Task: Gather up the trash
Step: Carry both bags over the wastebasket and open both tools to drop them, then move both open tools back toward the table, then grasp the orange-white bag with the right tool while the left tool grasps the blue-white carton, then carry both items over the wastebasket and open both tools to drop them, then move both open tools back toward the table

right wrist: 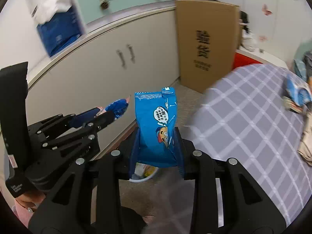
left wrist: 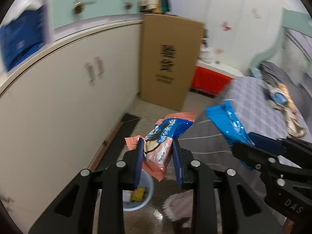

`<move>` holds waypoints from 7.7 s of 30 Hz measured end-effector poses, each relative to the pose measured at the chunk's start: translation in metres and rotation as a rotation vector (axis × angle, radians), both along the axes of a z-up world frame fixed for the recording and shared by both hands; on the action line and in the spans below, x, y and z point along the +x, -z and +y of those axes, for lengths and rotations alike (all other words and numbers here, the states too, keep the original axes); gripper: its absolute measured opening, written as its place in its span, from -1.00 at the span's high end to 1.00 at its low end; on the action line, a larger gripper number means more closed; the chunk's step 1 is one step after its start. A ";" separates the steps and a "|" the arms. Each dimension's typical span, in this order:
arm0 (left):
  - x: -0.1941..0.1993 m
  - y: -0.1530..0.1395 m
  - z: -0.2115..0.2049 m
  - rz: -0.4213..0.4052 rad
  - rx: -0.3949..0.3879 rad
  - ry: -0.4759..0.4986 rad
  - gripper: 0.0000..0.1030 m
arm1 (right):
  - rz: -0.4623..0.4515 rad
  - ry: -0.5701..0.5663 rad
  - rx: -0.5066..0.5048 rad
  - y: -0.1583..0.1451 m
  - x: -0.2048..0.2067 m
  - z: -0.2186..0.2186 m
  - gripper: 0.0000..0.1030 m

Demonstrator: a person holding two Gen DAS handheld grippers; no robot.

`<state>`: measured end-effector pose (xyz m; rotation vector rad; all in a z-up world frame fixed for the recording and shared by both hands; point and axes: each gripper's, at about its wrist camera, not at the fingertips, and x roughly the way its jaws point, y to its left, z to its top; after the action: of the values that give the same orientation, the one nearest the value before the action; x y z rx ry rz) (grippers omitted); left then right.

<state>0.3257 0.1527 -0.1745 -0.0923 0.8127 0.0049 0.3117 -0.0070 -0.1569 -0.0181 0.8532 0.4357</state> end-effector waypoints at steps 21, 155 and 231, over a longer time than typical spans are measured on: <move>-0.008 0.051 0.091 0.134 -0.002 -0.183 0.46 | 0.099 -0.089 -0.041 0.062 0.023 0.086 -0.19; -0.010 -0.032 0.049 0.009 -0.002 -0.073 0.54 | 0.024 -0.115 0.091 -0.015 0.007 0.051 0.27; -0.024 -0.041 0.014 -0.022 -0.052 -0.094 -0.54 | -0.117 0.153 0.120 -0.031 -0.011 -0.047 -0.47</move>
<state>0.3021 0.1663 -0.1332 -0.1793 0.7864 0.0713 0.3010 -0.0539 -0.1261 0.1307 0.7064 0.3375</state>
